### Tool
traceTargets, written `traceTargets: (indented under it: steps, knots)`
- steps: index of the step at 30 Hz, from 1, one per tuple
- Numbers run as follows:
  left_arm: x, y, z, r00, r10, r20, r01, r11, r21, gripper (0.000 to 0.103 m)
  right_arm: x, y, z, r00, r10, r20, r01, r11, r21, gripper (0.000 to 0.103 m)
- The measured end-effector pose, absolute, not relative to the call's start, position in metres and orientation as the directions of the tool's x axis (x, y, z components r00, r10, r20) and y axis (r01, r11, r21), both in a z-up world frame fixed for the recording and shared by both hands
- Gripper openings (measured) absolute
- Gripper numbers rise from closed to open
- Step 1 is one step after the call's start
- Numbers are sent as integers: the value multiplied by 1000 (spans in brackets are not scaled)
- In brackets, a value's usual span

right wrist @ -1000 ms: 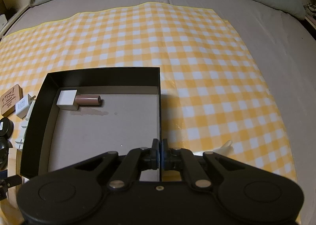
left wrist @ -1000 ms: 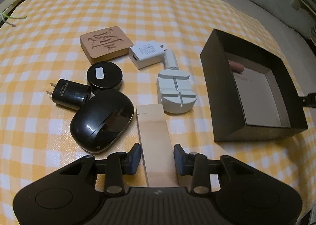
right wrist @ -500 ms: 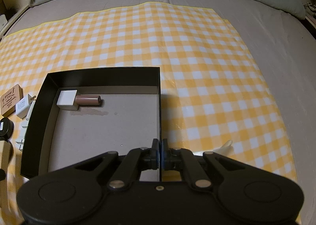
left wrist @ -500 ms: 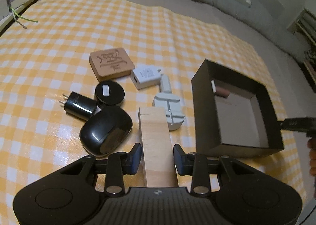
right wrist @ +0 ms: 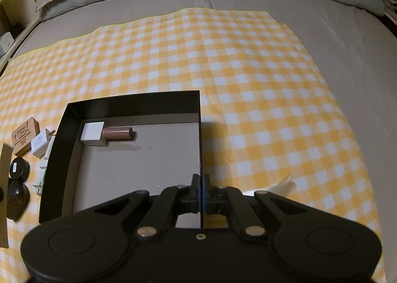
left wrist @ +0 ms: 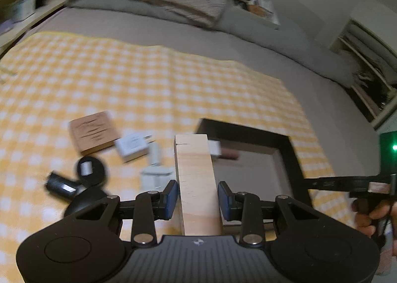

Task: Organize rigid objects
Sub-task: 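Lower the wooden block into the black box and open the left gripper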

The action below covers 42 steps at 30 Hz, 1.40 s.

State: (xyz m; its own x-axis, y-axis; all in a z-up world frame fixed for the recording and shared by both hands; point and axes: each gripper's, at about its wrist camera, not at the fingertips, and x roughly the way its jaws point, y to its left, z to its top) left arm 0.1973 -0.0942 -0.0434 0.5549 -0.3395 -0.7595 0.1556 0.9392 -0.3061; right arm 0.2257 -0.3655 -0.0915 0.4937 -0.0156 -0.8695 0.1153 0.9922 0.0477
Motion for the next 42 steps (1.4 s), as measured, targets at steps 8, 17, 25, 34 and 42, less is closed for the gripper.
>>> traceTargets:
  steps: [8,17,25,34,42]
  knots:
    - [211,-151,-44,534,-425,-731,237,905,-353,37,224,-369,-90,496,18,-868,102,992,78,2]
    - [240,-208,-71,483,-499,-719,250,866,-433,37,223,-373,-90,500,59,-864,83,990,116,2]
    - [257,-246,-101,432,-540,-722,236,840,-488,37,223,-380,-90,503,95,-859,79,985,155,2]
    - [269,-265,-132,374,-591,-715,193,803,-563,65,223,-383,-91,500,122,-857,77,980,184,2]
    - [265,-261,-120,401,-578,-711,229,814,-533,90,222,-383,-90,505,130,-853,73,979,193,2]
